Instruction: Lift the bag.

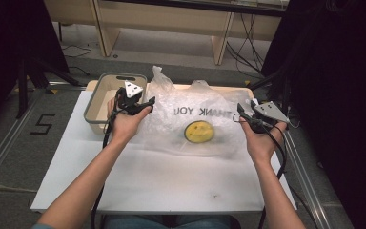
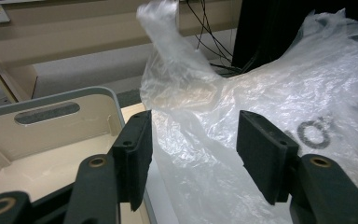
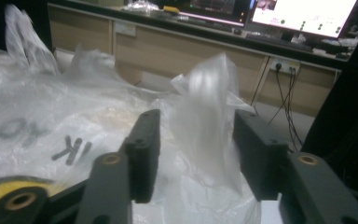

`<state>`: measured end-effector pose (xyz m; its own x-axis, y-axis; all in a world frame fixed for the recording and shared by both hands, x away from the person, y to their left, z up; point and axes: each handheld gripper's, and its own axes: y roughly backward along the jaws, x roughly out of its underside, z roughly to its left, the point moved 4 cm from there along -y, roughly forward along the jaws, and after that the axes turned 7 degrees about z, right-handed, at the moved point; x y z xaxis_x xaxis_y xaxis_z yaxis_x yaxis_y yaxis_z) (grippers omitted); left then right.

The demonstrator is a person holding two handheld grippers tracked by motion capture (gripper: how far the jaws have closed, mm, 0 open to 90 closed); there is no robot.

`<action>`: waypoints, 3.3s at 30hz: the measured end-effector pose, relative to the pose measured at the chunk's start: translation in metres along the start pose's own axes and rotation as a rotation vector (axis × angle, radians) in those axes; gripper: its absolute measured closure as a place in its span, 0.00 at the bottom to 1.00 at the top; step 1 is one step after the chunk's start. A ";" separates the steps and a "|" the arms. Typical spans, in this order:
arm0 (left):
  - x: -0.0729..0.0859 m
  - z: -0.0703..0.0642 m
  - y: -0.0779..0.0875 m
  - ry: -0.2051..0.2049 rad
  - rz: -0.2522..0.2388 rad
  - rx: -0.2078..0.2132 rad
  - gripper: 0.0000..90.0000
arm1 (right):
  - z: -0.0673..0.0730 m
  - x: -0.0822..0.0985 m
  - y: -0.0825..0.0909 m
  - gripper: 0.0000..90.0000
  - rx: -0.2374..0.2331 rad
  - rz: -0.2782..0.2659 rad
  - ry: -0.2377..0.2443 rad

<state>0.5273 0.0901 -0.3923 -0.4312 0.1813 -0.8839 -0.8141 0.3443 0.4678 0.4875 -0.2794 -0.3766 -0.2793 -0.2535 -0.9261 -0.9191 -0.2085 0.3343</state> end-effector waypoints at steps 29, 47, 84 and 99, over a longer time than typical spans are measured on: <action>0.015 -0.004 0.030 -0.027 0.054 0.089 0.43 | -0.006 0.024 0.015 0.41 -0.087 0.056 -0.048; 0.025 -0.004 0.051 -0.065 0.096 0.136 0.39 | -0.003 0.034 0.031 0.41 -0.176 0.085 -0.041; 0.106 -0.003 0.083 -0.166 0.190 0.190 0.34 | 0.006 0.095 0.065 0.41 -0.315 0.220 -0.018; 0.135 -0.003 0.091 -0.172 0.185 0.192 0.33 | 0.009 0.112 0.077 0.41 -0.338 0.219 -0.040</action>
<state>0.3939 0.1434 -0.4693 -0.4796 0.4044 -0.7787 -0.6325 0.4558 0.6262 0.3830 -0.3154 -0.4563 -0.4753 -0.2905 -0.8305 -0.6953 -0.4544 0.5569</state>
